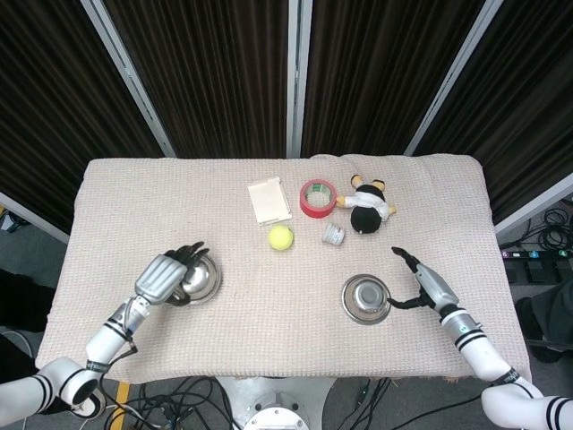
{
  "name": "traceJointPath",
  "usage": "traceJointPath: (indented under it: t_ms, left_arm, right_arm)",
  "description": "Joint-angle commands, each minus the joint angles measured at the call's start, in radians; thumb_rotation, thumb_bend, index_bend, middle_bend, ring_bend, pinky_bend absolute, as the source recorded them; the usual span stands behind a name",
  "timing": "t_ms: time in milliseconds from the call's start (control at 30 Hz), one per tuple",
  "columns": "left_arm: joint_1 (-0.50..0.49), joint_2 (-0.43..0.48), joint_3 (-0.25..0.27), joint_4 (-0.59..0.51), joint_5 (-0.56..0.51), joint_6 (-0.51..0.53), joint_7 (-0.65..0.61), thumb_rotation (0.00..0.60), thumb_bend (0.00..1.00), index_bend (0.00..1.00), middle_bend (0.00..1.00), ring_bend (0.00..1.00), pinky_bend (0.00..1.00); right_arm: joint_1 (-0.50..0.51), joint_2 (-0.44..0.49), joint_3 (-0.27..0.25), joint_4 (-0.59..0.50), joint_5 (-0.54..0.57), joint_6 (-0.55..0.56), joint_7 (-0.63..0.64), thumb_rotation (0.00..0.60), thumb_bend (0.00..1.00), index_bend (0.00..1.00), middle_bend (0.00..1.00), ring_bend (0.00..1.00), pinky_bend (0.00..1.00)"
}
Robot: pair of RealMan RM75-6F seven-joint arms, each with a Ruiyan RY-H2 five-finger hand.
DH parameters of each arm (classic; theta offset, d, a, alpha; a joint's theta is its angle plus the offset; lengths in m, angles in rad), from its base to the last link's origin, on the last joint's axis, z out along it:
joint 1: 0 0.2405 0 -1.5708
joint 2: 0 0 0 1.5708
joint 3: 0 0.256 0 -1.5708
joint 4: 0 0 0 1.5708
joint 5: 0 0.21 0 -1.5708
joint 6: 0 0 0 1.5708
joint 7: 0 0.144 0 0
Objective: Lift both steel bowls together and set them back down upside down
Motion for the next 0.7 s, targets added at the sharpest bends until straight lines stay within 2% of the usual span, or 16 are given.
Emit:
traceJointPath:
  t_ms: [33,300,367,433,567,700]
  left_arm:
    - [0.015,0.028,-0.003,-0.025,0.009,0.030,-0.004,0.600,0.00,0.00,0.00,0.09,0.28]
    - [0.045,0.127,0.006,-0.192,-0.057,0.007,0.054,0.600,0.00,0.00,0.00,0.04,0.24]
    - [0.066,0.138,0.003,-0.222,-0.081,0.028,0.075,0.600,0.00,0.00,0.00,0.02,0.21]
    - [0.109,0.135,-0.005,-0.242,-0.101,0.097,0.099,0.600,0.00,0.00,0.00,0.00,0.20]
    - [0.206,0.105,-0.013,-0.239,-0.122,0.256,0.126,0.600,0.00,0.00,0.00,0.00,0.17]
    - [0.305,0.083,-0.007,-0.216,-0.152,0.375,0.126,0.600,0.00,0.00,0.00,0.00,0.17]
  right_arm:
    - [-0.034,0.009,0.020,0.002,-0.045,0.052,0.051,0.600,0.09,0.00,0.00,0.00,0.03]
    - [-0.094,0.051,0.037,-0.024,-0.119,0.159,0.116,0.600,0.09,0.00,0.00,0.00,0.03]
    - [-0.112,0.056,0.039,-0.033,-0.138,0.195,0.123,0.600,0.09,0.00,0.00,0.00,0.02]
    - [-0.139,0.055,0.039,-0.039,-0.151,0.250,0.095,0.600,0.08,0.00,0.00,0.00,0.01]
    - [-0.201,0.015,0.038,-0.033,-0.145,0.378,-0.097,0.600,0.06,0.00,0.00,0.00,0.00]
    - [-0.266,-0.097,0.035,0.027,-0.124,0.522,-0.417,0.600,0.06,0.00,0.00,0.00,0.00]
